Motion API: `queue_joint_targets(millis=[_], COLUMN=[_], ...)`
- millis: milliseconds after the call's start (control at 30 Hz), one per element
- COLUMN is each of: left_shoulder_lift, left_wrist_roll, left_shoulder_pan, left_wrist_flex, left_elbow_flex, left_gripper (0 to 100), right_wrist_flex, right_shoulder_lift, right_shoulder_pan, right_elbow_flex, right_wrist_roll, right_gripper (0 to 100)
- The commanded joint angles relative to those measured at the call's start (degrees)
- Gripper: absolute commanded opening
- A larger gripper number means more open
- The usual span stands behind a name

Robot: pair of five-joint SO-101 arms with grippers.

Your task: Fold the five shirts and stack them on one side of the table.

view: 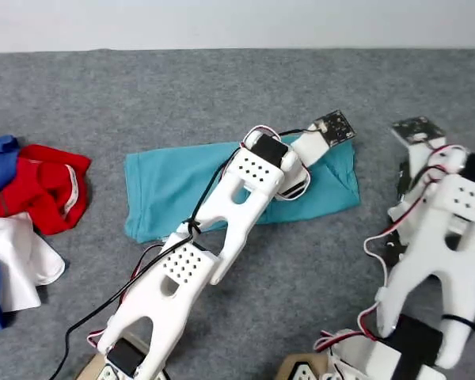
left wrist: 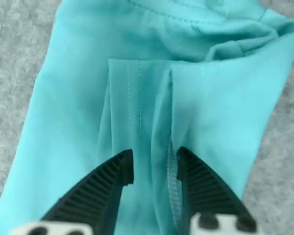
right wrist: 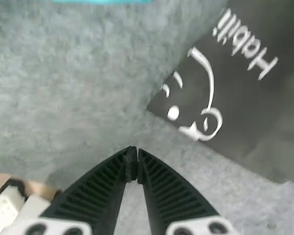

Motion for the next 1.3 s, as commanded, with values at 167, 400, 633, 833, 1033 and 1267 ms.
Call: queue_joint_targets(millis=[167,400,633,833,1033,1267], left_shoulder_lift=[-3.0,-3.0,-2.9,-2.4,-2.5,-3.3], left_wrist_roll=[0.6,1.1,1.6,1.1,1.1,1.5], left_shoulder_pan=[0.1,0.1,2.5,-1.8,-2.7,-1.8], left_wrist_flex=[10.3,16.0,16.0,15.6,12.0,14.5], left_elbow_flex=[-11.8,-17.5,-10.7,-4.4,2.2,-5.6], left_gripper=[16,16,15,13,13,13], right_wrist_flex=[-3.1,-2.7,-2.5,-2.5,-3.4,-4.4], right_shoulder_lift=[-2.3,-2.3,-2.4,-2.3,-2.2,-2.2], right_shoulder_pan=[-2.4,-2.1,-1.1,1.8,1.5,0.5], right_elbow_flex=[-0.3,-0.3,-0.3,-0.3,-0.2,-0.2], right_wrist_roll=[-4.1,-4.1,-4.0,-3.9,-4.1,-4.1], right_gripper=[1.0,1.0,1.0,1.0,1.0,1.0])
